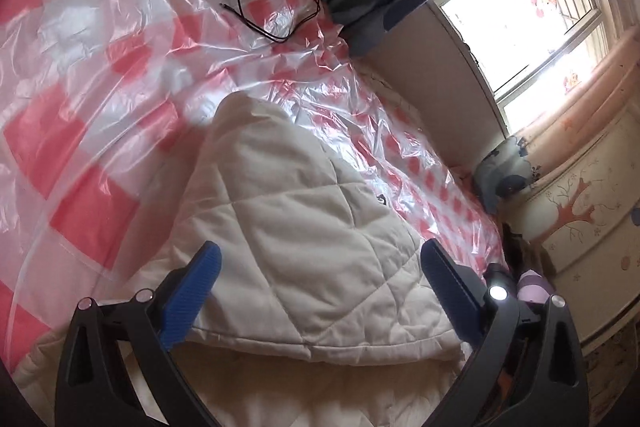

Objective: Fold large clothes

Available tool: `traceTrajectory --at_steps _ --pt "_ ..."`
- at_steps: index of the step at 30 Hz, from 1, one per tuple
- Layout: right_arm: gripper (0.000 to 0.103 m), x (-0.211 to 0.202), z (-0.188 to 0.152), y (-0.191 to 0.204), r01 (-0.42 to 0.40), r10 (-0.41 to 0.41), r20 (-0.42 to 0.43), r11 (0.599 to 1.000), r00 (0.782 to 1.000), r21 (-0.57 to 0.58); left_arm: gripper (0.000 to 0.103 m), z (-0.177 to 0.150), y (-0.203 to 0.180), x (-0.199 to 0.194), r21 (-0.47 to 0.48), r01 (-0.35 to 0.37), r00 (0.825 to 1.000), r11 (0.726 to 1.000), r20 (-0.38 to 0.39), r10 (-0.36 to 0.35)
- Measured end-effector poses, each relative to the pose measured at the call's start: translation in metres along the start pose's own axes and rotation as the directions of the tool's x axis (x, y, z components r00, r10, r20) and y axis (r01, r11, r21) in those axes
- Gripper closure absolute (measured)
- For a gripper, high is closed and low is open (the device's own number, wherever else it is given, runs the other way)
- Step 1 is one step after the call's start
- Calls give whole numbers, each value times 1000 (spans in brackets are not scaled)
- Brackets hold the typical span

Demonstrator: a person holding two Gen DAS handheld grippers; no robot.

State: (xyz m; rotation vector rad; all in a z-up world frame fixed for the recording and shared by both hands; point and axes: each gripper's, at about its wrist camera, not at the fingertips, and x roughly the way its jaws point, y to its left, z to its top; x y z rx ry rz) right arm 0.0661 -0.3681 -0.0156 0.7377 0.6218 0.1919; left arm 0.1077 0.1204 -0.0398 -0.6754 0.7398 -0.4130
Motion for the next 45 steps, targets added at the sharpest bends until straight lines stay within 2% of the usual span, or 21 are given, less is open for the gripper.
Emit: traceTrajectory --at_steps 3,5,7,9,10,11,14,15,16,17,18,20,22,24,27,30,31,33,38,41,45 --pt "83 -22 4 35 2 11 103 992 995 -129 7 1 -18 -6 48 53 997 997 55 -56" --pt "83 -30 5 39 25 -5 140 990 990 -140 7 -1 -27 -3 81 48 997 996 54 -52" --pt "83 -21 2 15 75 -66 107 994 992 -79 7 -6 -28 13 83 22 1000 996 -2 -22" --pt "82 3 -5 -23 122 -122 -14 992 992 41 7 -14 -20 36 81 -28 996 996 -86 35" --pt "80 12 -9 -40 106 -100 -63 988 993 111 7 -17 -18 44 95 -52 991 994 -116 62" --pt "79 12 -10 -50 77 -68 -56 982 996 170 7 -20 -16 48 109 -60 989 992 -129 74" --pt "75 -12 -2 -31 133 -140 53 983 989 126 7 -17 -21 39 108 -57 993 993 -100 68" --pt "74 -25 0 -19 171 -181 122 981 976 93 7 -15 -22 33 96 -37 996 995 -74 45" --pt "66 -38 0 -8 208 -216 190 976 958 63 7 -12 -22 28 88 -27 998 996 -53 32" --pt "55 -48 -1 4 219 -216 258 976 942 18 7 -11 -21 25 85 -31 999 996 -39 34" --pt "51 -52 -3 17 211 -190 301 977 934 -38 7 -11 -19 26 84 -48 998 995 -40 52" --pt "41 -48 -6 38 205 -147 317 966 937 -158 7 -13 -10 38 72 -83 992 994 -87 89" --pt "31 -13 -10 49 207 -161 197 948 967 -242 7 -18 -4 45 76 -100 988 992 -108 108" --pt "31 40 -11 28 265 -283 -48 936 958 -230 7 -20 -9 48 120 -124 984 985 -113 137" --pt "36 36 -7 12 248 -259 -87 961 962 -120 7 -20 -14 39 125 -115 983 986 -127 130" --pt "35 -16 4 39 188 -191 -10 973 982 -137 8 -14 -17 5 75 -65 987 995 -142 75" --pt "30 -38 1 45 178 -179 5 972 984 -150 8 -11 -18 -13 70 -69 990 995 -122 77" --pt "25 -70 -14 39 150 -154 -15 978 988 -145 7 -11 -17 -64 62 -67 994 996 -79 72" --pt "24 -149 -67 -16 129 -136 -198 990 971 -49 7 -48 13 -169 81 -36 985 996 -163 49" --pt "24 -190 -100 -35 81 -68 -283 996 957 33 7 -83 40 -223 36 -34 976 999 -213 41" --pt "24 -206 -145 -41 7 34 -401 995 916 100 7 -131 74 -276 -51 -48 971 998 -235 34"
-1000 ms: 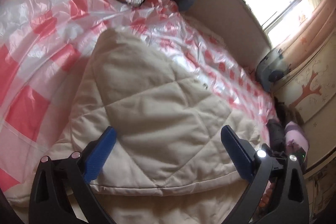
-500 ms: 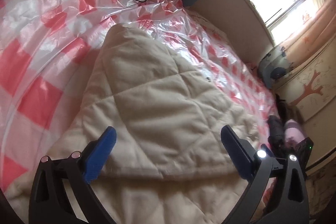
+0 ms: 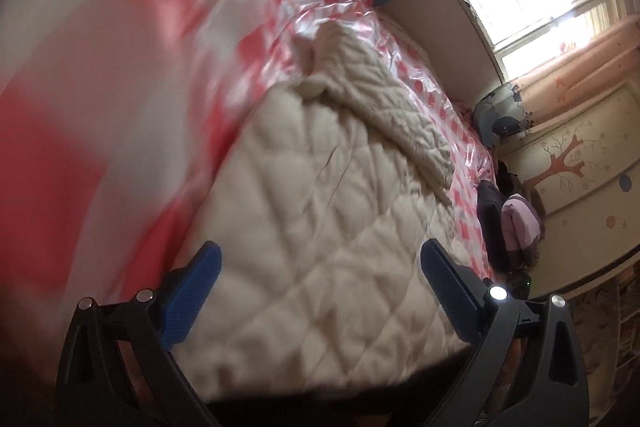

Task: Fold large clothes
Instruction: 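Grasp the jacket edge with both tools and lift it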

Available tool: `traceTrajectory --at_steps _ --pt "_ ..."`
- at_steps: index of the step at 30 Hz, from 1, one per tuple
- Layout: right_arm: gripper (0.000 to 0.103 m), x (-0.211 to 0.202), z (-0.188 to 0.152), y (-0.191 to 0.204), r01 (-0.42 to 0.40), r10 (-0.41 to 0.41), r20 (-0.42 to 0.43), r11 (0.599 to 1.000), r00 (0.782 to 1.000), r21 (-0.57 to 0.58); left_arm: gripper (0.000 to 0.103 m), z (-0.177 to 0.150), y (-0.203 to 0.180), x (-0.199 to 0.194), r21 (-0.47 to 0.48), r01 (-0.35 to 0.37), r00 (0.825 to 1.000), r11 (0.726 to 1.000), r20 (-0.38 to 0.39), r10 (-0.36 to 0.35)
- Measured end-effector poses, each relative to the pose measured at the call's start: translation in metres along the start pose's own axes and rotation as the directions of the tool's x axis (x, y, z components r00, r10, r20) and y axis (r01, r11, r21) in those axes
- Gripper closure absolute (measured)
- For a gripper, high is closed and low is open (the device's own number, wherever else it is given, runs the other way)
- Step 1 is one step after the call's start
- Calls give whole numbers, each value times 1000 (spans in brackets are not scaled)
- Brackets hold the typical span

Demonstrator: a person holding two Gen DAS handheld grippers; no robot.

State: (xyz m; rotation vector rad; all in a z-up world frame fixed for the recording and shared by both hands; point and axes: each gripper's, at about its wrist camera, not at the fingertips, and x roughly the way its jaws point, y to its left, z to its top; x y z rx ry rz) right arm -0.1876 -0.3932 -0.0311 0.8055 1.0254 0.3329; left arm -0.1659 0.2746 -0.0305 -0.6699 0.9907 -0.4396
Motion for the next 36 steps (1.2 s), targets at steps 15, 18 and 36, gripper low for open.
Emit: traceTrajectory --at_steps 15,18,36 --pt "16 -2 -64 13 -126 136 -216 990 967 58 7 -79 39 -16 -206 254 966 945 5 -259" --pt "16 17 -77 18 0 -5 -322 1000 947 -13 7 -82 34 -14 -206 272 961 940 1 -277" --pt "91 -24 -48 75 -495 493 94 869 865 -3 7 -129 1 -5 -249 405 897 880 -75 -435"
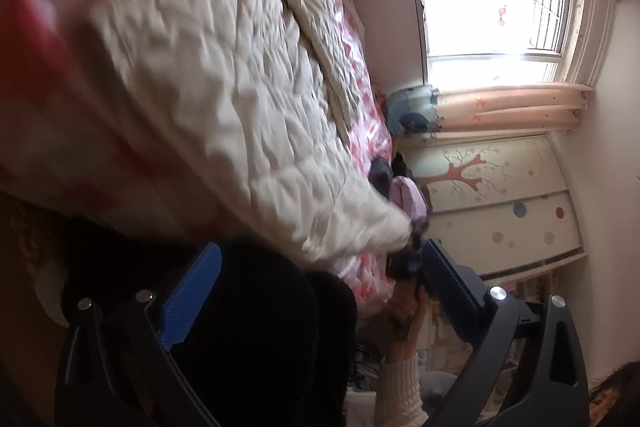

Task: Fold large clothes
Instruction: 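Grasp the jacket edge with both tools and lift it, then fold the lifted jacket half over the other half with both tools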

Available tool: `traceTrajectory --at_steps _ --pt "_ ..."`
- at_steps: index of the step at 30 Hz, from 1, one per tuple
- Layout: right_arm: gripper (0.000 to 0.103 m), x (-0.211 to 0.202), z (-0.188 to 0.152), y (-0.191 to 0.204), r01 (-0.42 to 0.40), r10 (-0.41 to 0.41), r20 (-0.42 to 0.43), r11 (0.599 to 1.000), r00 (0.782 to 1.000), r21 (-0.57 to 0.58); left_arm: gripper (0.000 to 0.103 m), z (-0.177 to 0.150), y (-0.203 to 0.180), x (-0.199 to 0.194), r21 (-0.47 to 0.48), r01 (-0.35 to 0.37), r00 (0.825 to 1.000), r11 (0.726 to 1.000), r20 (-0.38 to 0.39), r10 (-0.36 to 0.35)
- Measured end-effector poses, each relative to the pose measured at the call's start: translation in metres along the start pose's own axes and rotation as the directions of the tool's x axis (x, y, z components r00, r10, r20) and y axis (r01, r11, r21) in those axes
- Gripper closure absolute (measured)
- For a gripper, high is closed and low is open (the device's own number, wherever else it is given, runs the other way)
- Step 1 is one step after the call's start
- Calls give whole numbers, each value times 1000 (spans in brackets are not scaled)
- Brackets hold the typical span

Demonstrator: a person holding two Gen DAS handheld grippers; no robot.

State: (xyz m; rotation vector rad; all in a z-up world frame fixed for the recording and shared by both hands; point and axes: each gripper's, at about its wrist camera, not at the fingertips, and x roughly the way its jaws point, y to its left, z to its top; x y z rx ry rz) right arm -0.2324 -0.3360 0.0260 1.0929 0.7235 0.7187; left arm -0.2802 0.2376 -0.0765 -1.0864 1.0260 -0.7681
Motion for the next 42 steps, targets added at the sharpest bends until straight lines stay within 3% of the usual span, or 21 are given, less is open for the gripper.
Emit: traceTrajectory --at_steps 7,14,17,20,23,24,26,27,36,39,42 --pt "91 9 31 30 -79 81 47 997 996 -25 7 -8 10 23 -57 29 1000 998 -5 -30" --pt "91 -25 38 40 -128 131 89 991 987 -40 7 22 20 42 -125 83 995 989 70 -75" --pt "91 -45 36 36 -110 114 94 993 989 -52 7 36 20 43 -130 79 989 988 136 -61" --pt "91 -69 30 20 -90 94 96 995 991 -38 8 45 22 26 -145 87 968 986 244 -50" --pt "90 -77 21 1 -38 38 22 999 999 -21 8 47 17 10 -124 88 954 988 295 -48" --pt "87 -79 17 -10 4 -4 -11 1000 1000 -5 7 48 14 6 -106 64 955 992 296 -30" --pt "56 -83 10 -29 79 -77 -55 996 996 34 7 51 11 3 -93 22 961 995 278 5" --pt "50 -85 7 -42 117 -112 -73 991 991 70 8 52 11 2 -93 12 963 996 270 14" --pt "46 -82 -4 -86 179 -161 -110 967 981 180 8 56 1 -4 -67 -143 958 987 241 155" --pt "45 -80 -7 -86 202 -174 -152 960 973 196 8 55 1 -5 -94 -129 959 987 243 148" --pt "33 -91 -19 -75 269 -239 -195 952 951 143 8 54 -1 -6 -92 -135 960 987 233 153"
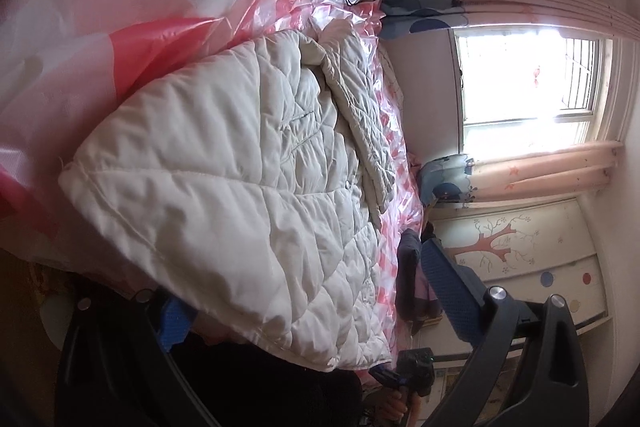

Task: Fold large clothes
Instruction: 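Fold the lifted jacket half over the other half with both tools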

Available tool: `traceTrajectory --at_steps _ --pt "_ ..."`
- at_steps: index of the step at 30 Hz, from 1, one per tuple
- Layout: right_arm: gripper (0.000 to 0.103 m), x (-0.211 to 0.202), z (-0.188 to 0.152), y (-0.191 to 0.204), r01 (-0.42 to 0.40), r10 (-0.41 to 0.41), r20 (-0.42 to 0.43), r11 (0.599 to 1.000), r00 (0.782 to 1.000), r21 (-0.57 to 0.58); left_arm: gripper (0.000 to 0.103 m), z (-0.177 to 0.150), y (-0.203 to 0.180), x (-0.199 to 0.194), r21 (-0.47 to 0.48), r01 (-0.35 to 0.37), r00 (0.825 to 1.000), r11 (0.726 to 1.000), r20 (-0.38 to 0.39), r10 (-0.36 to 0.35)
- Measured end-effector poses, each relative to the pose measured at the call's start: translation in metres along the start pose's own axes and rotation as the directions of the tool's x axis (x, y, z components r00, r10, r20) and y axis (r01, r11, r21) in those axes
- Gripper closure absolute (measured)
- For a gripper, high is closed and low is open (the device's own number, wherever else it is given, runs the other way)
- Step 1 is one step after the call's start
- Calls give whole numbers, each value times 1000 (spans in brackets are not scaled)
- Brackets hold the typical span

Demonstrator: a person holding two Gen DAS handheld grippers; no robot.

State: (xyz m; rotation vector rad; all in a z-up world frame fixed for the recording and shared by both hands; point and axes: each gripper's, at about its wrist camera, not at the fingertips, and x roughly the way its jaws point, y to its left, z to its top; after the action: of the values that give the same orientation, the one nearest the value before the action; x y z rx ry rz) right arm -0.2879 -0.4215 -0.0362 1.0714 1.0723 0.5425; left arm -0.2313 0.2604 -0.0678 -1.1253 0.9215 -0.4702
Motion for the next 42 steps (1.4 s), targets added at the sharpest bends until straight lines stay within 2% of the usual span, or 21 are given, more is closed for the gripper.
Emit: traceTrajectory --at_steps 2,3,7,9,12,13,14,15,16,17,18,19,20,24,26,31,34,38,40,41,42 --pt "30 -12 -10 0 103 -103 0 994 995 -26 8 0 -1 2 1 -5 1000 1000 -7 5" --pt "29 -18 -13 -2 125 -125 7 992 992 -27 8 0 -1 2 4 -7 1000 1000 -11 7" --pt "28 -23 -7 -13 147 -147 30 989 989 3 8 -1 -5 5 10 -20 1000 1000 -16 20" --pt "28 -12 1 -12 172 -172 19 985 985 -13 8 -1 -5 4 5 -16 1000 1000 -12 16" --pt "28 11 12 -9 144 -144 -14 989 989 -26 8 -3 -6 3 3 -16 1000 1000 -5 16" --pt "39 18 14 -8 128 -128 -18 991 992 -29 8 -4 -6 3 2 -18 1000 1000 -5 18" --pt "68 24 16 -8 112 -113 -16 993 993 -28 8 -4 -5 3 -1 -18 1000 1000 -5 18" --pt "84 30 18 -8 102 -102 -6 995 995 -20 8 -3 -4 3 -4 -16 1000 1000 -6 16" --pt "88 33 20 -10 87 -87 15 996 996 -15 8 -3 -3 3 -7 -18 1000 1000 -3 18" --pt "91 37 20 -8 67 -66 35 998 997 -23 16 -2 -3 2 -12 -22 1000 1000 8 22" --pt "92 40 19 -6 49 -48 57 998 997 -27 39 -2 -1 2 -19 -21 1000 1000 15 22" --pt "92 39 18 -5 16 -14 85 999 996 -30 56 -1 0 2 -29 -9 1000 1000 13 9" --pt "93 37 17 -2 -23 27 109 999 994 -36 86 -1 1 2 -46 12 1000 999 6 -11" --pt "94 21 17 17 -174 189 221 981 957 -86 91 -7 -21 -8 3 55 998 998 28 -55" --pt "94 10 17 33 -198 224 246 972 943 -128 92 -11 -38 -13 36 85 996 996 15 -86" --pt "94 -21 8 74 -195 254 266 954 930 -227 98 -32 -92 -47 166 154 988 974 -5 -155" --pt "94 -41 -7 81 -202 269 263 946 927 -254 98 -45 -111 -69 222 157 988 962 -26 -155" --pt "94 -63 -34 85 -203 270 257 944 928 -261 97 -62 -93 -79 214 113 989 970 -117 -90" --pt "94 -73 -42 85 -202 270 258 944 928 -262 56 -69 -77 -82 187 96 987 978 -148 -69" --pt "94 -76 -47 86 -203 272 259 943 927 -263 14 -73 -67 -84 171 82 988 982 -145 -57" --pt "94 -79 -50 89 -202 273 261 942 926 -267 8 -79 -56 -89 167 68 991 984 -125 -47"
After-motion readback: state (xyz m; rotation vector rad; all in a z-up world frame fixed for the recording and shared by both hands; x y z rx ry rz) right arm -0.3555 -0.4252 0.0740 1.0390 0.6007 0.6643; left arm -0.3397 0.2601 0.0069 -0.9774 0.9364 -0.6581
